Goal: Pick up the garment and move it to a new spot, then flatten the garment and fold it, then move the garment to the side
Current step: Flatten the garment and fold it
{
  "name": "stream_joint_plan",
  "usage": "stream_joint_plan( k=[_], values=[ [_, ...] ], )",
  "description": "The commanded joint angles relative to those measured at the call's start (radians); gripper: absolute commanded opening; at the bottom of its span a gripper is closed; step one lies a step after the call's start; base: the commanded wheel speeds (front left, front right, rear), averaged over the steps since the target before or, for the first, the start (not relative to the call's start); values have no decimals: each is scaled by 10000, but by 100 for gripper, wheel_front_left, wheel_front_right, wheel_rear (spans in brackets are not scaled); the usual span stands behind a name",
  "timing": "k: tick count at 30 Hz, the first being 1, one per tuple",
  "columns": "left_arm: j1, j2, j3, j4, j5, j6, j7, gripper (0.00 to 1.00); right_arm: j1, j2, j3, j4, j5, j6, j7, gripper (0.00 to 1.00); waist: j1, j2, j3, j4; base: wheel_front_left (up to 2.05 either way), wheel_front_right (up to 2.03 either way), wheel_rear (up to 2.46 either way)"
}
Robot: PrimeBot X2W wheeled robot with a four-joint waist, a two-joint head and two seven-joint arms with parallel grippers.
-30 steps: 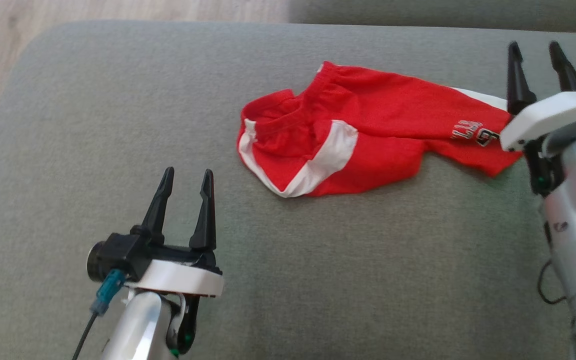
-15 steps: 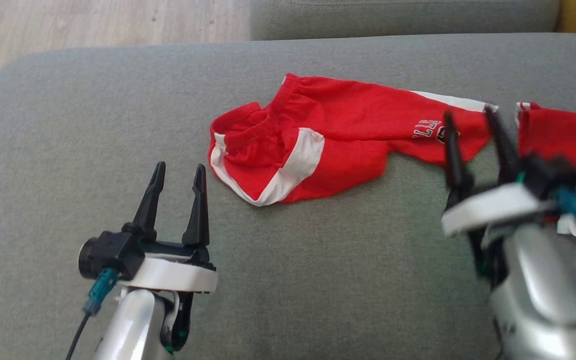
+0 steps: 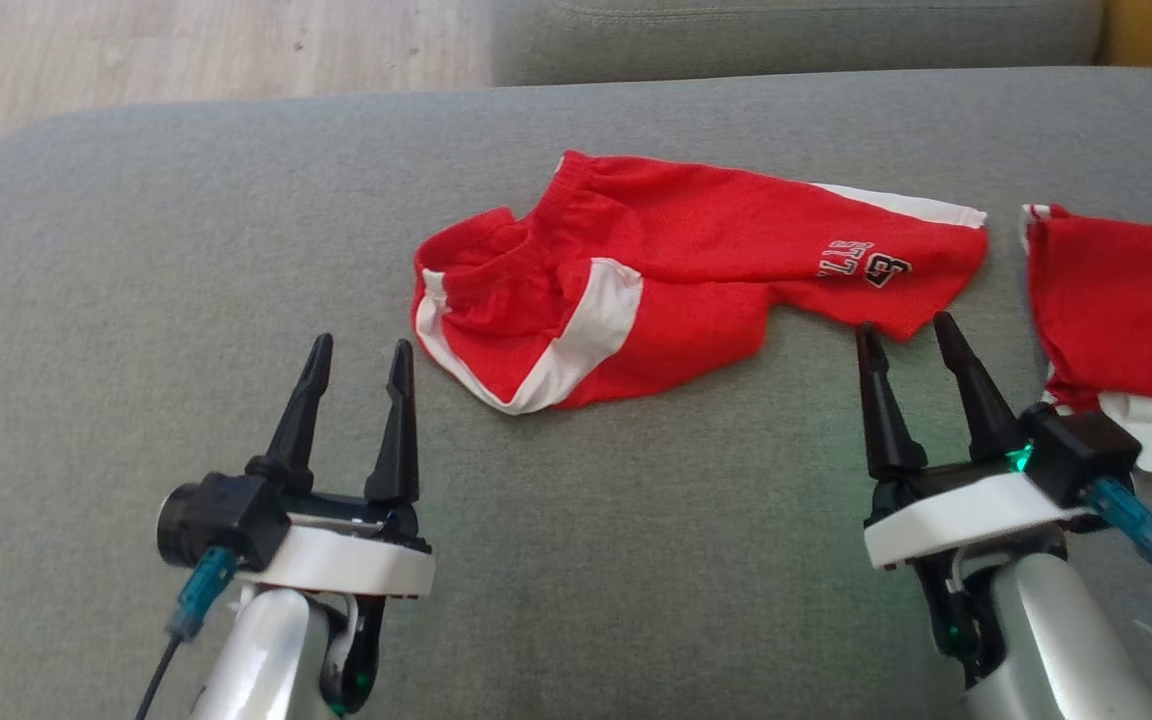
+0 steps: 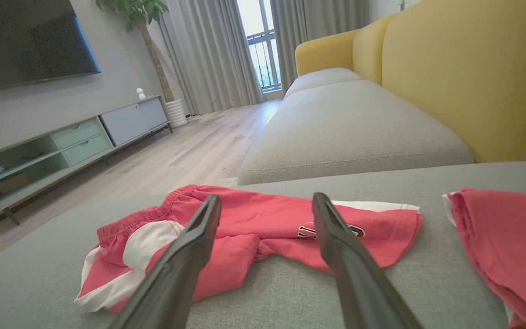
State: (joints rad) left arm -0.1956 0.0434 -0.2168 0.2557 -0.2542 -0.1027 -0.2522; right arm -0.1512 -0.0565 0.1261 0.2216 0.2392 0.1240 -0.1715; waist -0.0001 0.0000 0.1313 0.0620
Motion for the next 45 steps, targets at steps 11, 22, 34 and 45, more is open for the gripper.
stream_joint_plan(
  k=[11, 22, 34, 45],
  values=[
    [-472, 68, -136, -170, -167, 4, -95, 100, -1787, -61, 1468, 448, -1065, 67, 1507, 100, 1, 0, 358, 1028, 0, 0, 0],
    [-533, 68, -419, -83, -402, 106, -95, 100, -3486, -849, 2621, 2694, -879, 67, 2654, 100, 1, 0, 597, 1957, 0, 0, 0],
    [-661, 68, -726, 6, -591, 215, -95, 100, -4909, -1032, 3421, 4559, -759, 67, 2736, 100, 1, 0, 781, 2483, 0, 0, 0],
    [-707, 68, -699, -9, -623, 304, -95, 100, -5353, -900, 3855, 5385, -218, 67, 2591, 0, 1, 0, 884, 2446, 0, 0, 0]
  ],
)
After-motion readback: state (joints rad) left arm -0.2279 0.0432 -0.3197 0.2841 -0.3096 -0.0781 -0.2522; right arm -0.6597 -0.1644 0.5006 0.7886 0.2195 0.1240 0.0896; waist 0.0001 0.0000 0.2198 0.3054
